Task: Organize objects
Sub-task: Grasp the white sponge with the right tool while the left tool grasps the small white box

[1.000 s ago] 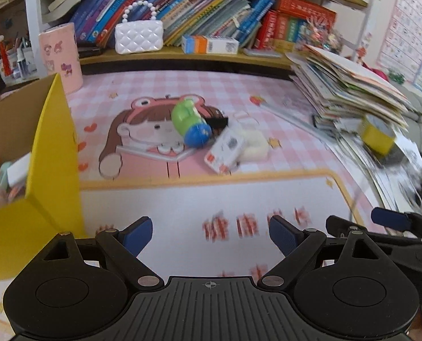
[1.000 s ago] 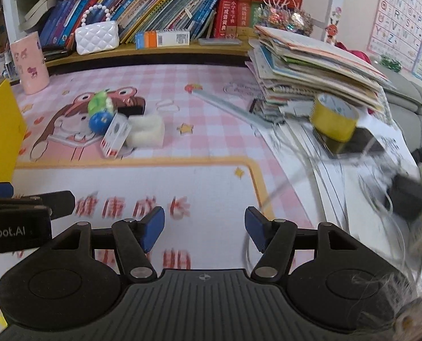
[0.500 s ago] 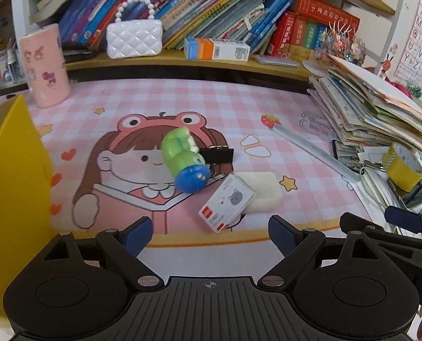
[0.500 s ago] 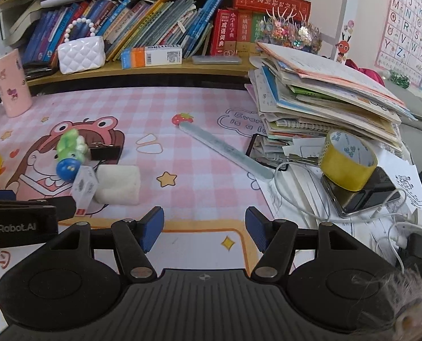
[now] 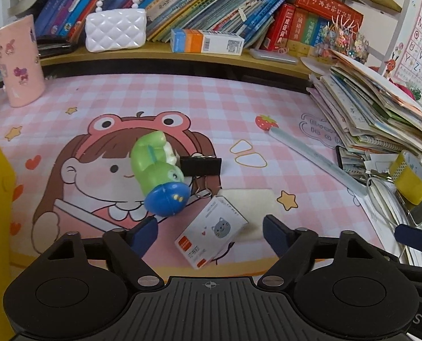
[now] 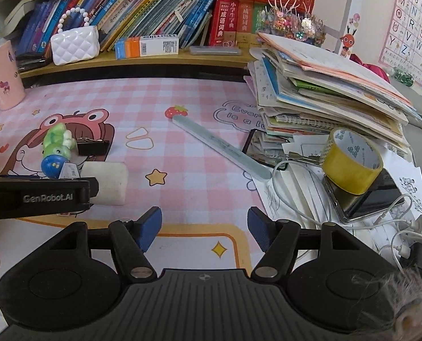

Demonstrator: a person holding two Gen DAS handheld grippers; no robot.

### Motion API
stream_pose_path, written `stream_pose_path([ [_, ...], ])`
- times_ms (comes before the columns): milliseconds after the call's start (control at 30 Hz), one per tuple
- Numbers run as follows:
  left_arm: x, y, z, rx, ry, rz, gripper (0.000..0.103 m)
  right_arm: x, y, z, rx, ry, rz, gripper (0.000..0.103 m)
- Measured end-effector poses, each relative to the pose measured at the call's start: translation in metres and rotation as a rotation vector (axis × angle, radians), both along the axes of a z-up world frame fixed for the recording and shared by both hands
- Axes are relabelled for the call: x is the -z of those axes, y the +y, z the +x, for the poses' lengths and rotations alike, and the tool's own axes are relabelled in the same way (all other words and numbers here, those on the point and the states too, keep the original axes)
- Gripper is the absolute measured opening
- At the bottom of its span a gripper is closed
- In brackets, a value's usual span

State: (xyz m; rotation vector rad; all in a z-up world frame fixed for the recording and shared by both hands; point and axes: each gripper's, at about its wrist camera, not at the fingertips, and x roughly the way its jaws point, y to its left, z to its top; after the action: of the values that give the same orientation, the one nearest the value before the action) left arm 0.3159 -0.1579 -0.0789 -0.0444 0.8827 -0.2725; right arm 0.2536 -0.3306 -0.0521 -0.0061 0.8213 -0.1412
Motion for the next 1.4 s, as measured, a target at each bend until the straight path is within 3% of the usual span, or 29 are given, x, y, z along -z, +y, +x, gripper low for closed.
stream_pose_path([
  [167, 0.0, 0.001, 0.002, 0.047, -0.008, -0.033, 0.041, 0.001, 0.002, 0.006, -0.01, 0.011, 0.003, 0.066],
  [267, -0.013, 0.009, -0.008, 0.046, -0.043, -0.031, 0.031, 0.002, 0.005, 0.01, -0.025, 0.011, 0.016, 0.067],
  [400, -0.024, 0.033, -0.022, -0.02, -0.049, -0.039, 0.031, 0.004, 0.016, 0.019, -0.073, 0.01, 0.045, 0.072],
  [533, -0.017, 0.052, -0.028, -0.08, -0.005, -0.007, 0.031, 0.009, 0.039, 0.034, -0.148, -0.003, 0.064, 0.08],
  [667, -0.017, 0.056, -0.036, -0.08, -0.014, -0.01, 0.031, 0.019, 0.061, 0.055, -0.22, -0.015, 0.045, 0.08],
  [767, -0.018, 0.057, -0.04, -0.094, -0.013, -0.014, 0.031, 0.028, 0.071, 0.068, -0.247, -0.004, 0.032, 0.071],
  [833, -0.022, 0.058, -0.045, -0.095, -0.025, -0.016, 0.031, 0.034, 0.071, 0.073, -0.257, 0.02, 0.046, 0.056],
  [933, -0.026, 0.062, -0.049, -0.107, -0.03, -0.018, 0.031, 0.032, 0.068, 0.071, -0.266, 0.019, 0.089, 0.049],
  [1167, -0.035, 0.07, -0.061, -0.12, -0.042, -0.041, 0.031, 0.023, 0.062, 0.057, -0.234, 0.016, 0.108, 0.045],
  [1400, -0.048, 0.079, -0.095, -0.099, -0.057, -0.089, 0.031, 0.001, 0.057, 0.017, -0.211, 0.002, 0.132, 0.044],
])
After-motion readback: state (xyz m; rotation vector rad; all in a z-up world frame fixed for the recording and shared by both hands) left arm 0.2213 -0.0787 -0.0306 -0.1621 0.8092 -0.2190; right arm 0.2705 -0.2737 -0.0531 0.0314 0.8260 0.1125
